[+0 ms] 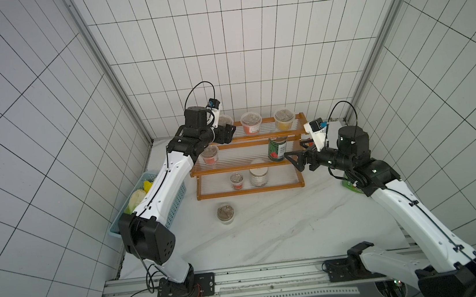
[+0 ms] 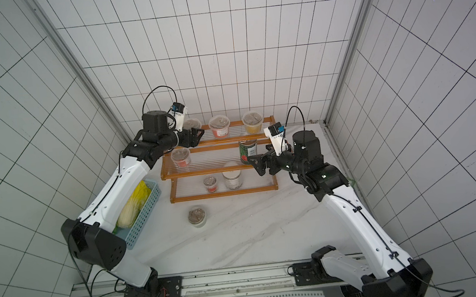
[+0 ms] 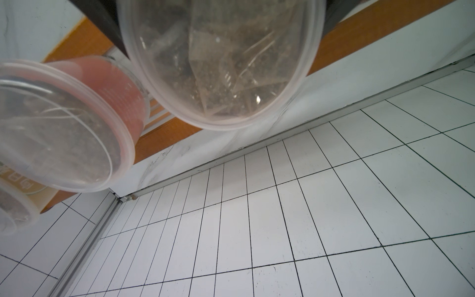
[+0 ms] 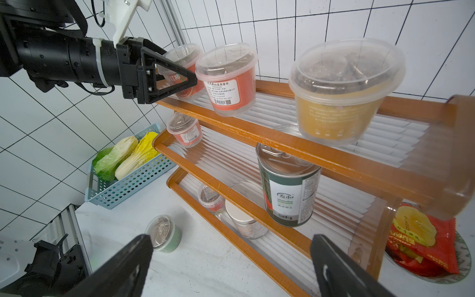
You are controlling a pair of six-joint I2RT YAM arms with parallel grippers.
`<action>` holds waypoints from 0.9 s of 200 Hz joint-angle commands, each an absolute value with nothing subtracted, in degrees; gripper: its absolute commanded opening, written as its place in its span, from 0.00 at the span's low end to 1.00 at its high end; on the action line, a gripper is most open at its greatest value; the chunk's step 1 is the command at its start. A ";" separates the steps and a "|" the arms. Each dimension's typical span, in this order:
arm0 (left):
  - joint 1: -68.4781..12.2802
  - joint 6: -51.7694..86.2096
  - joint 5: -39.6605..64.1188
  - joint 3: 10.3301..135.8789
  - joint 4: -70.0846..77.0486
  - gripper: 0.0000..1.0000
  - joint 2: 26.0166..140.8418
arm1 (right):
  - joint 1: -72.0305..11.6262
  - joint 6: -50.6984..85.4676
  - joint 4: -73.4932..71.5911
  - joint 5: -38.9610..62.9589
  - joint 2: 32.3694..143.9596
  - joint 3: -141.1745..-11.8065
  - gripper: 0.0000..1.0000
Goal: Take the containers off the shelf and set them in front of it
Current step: 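Pick up a container from the shelf.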
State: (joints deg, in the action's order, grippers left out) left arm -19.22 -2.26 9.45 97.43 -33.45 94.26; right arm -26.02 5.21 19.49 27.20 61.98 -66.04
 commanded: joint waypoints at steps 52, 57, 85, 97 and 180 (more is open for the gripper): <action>-19.06 -3.70 8.79 97.45 -30.94 0.77 92.23 | -26.58 5.45 19.73 26.82 62.14 -67.64 0.99; -19.07 -3.70 8.87 97.39 -30.89 0.77 92.00 | -26.56 5.49 19.76 26.87 62.18 -67.65 0.99; -19.31 -3.43 8.79 96.36 -31.06 0.77 89.92 | -26.55 5.46 19.82 26.73 62.05 -67.61 0.99; -19.51 -3.28 8.54 95.86 -31.66 0.77 88.69 | -26.62 5.36 19.78 26.62 62.01 -67.61 0.99; -30.30 2.55 3.53 78.70 -35.51 0.77 69.99 | -26.61 4.77 20.16 25.52 61.18 -67.32 0.99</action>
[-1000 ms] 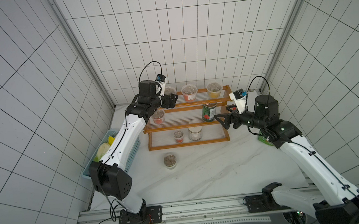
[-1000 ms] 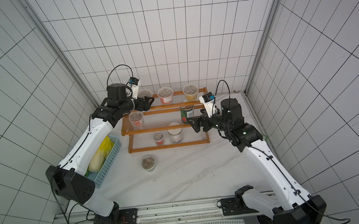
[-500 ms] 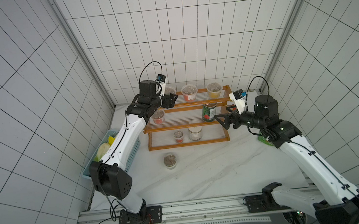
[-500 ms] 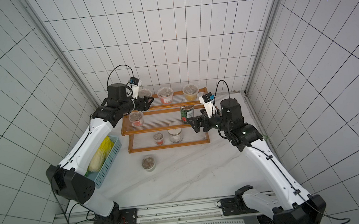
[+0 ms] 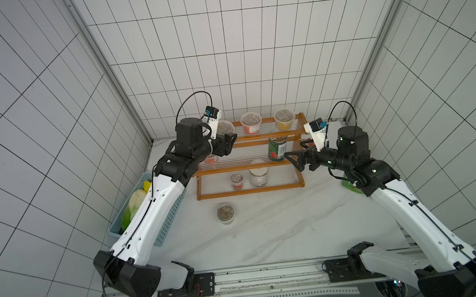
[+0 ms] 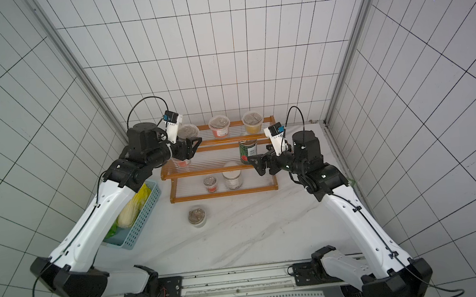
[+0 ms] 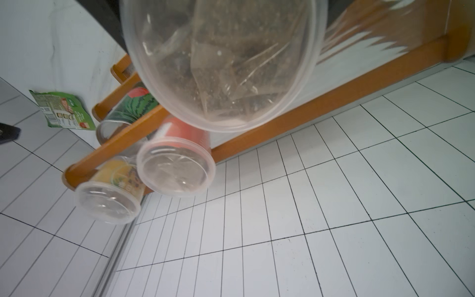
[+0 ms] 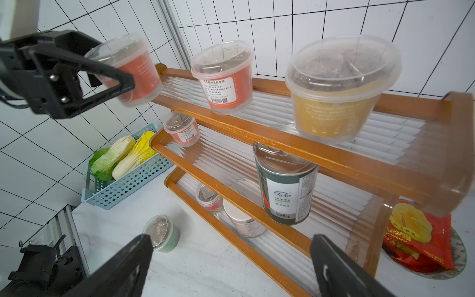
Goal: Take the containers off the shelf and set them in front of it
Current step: 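Pick up a container from the shelf, then place the container at the center of the board.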
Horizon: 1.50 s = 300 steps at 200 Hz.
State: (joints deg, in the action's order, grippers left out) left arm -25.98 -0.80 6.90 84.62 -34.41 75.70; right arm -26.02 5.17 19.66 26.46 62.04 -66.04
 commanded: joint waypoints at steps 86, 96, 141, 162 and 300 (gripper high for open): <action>-53.82 20.66 -10.10 51.16 -28.20 0.76 58.86 | -26.44 2.91 22.00 22.72 58.24 -64.70 0.99; -55.42 22.75 -10.76 48.94 -26.41 0.75 59.43 | -26.40 2.79 22.33 22.51 57.85 -64.30 0.99; -61.52 29.73 -16.07 41.99 -18.25 0.75 67.47 | -26.35 2.42 23.33 22.06 57.10 -63.30 0.99; -62.49 30.91 -19.02 39.83 -14.07 0.75 71.56 | -26.29 2.37 23.46 22.12 56.97 -62.73 0.99; -60.12 28.97 -25.61 38.04 0.61 0.76 88.75 | -25.83 1.10 24.48 19.16 56.16 -62.05 0.99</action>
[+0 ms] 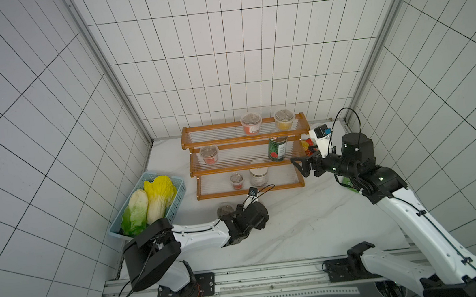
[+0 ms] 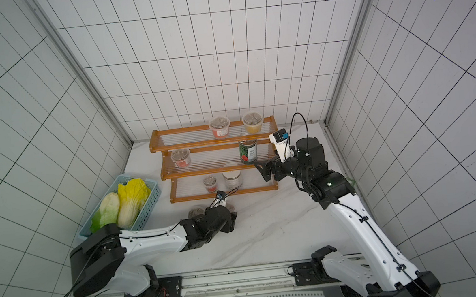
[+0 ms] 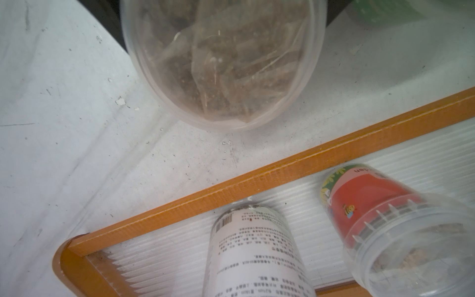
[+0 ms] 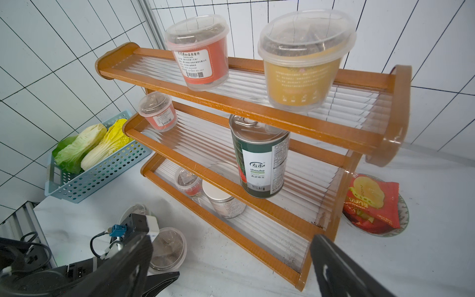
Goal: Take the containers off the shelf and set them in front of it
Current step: Place the container at the center of the board.
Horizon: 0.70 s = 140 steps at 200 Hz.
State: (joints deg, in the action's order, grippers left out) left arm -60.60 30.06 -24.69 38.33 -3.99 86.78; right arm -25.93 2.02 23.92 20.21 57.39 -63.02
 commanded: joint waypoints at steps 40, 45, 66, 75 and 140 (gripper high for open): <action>-59.85 28.75 -24.54 38.43 1.93 0.80 91.74 | -25.66 0.80 24.73 18.89 56.31 -62.05 0.99; -59.85 28.74 -24.52 38.56 1.93 0.81 91.92 | -25.56 0.79 24.70 18.90 56.27 -62.00 0.99; -59.77 28.78 -24.46 38.38 1.72 0.87 91.89 | -25.44 0.79 24.71 18.84 56.17 -61.95 0.99; -59.79 28.74 -24.52 38.21 1.51 0.88 91.48 | -25.38 0.79 24.73 18.80 56.24 -61.96 0.99; -59.63 27.78 -22.85 37.40 0.22 0.93 87.63 | -25.22 0.81 24.70 19.16 56.77 -62.20 0.99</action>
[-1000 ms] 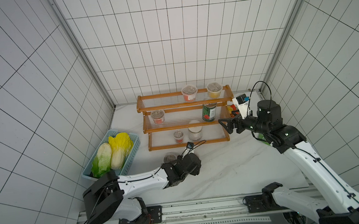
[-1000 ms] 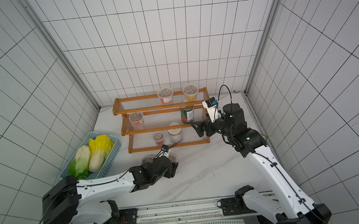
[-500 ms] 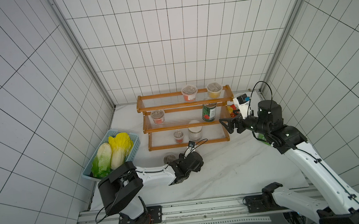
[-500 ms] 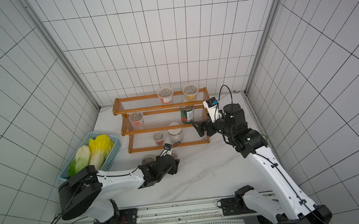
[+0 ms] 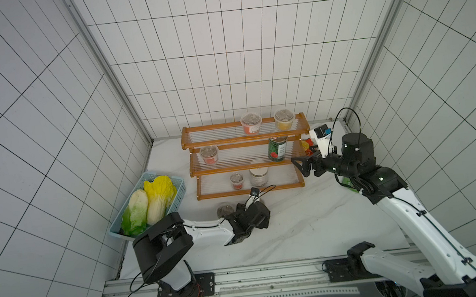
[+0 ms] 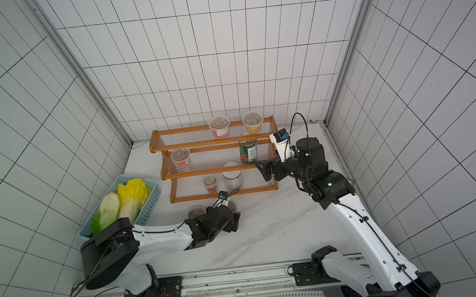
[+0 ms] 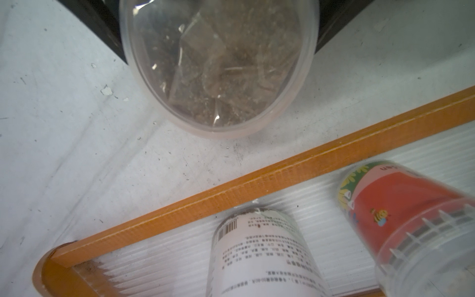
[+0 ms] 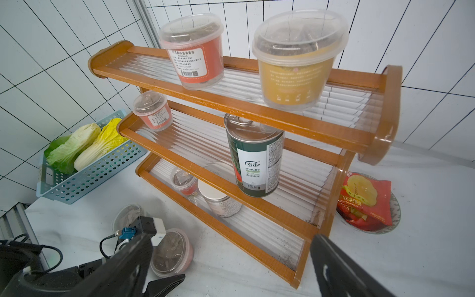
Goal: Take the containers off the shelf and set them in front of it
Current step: Place the container at the center of the board, then adjust the container at the center of the board.
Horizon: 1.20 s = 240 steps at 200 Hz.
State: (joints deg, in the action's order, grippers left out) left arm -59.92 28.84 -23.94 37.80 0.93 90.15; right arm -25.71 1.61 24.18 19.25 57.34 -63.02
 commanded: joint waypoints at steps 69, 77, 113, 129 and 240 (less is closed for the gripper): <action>-58.28 27.47 -19.25 38.12 -4.71 0.94 84.18 | -25.22 0.79 24.70 19.34 57.27 -62.73 0.99; -58.15 27.36 -19.04 38.37 -5.55 0.94 83.66 | -25.22 0.75 24.70 19.20 57.30 -62.81 0.99; -57.57 26.92 -17.46 38.82 -8.02 0.94 81.02 | -25.22 0.88 24.63 19.60 57.69 -63.15 0.99; -56.78 27.07 -15.73 38.92 -8.73 0.94 80.27 | -25.19 0.97 24.61 19.61 57.70 -63.16 0.99; -53.09 27.43 -8.43 49.24 -21.45 0.94 81.47 | -25.14 1.32 24.52 19.38 57.39 -62.76 0.99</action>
State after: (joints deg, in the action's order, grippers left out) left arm -53.19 27.83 -10.04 47.88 -19.68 81.32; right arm -25.45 1.50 24.25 19.27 57.58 -63.02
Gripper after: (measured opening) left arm 0.945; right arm 0.992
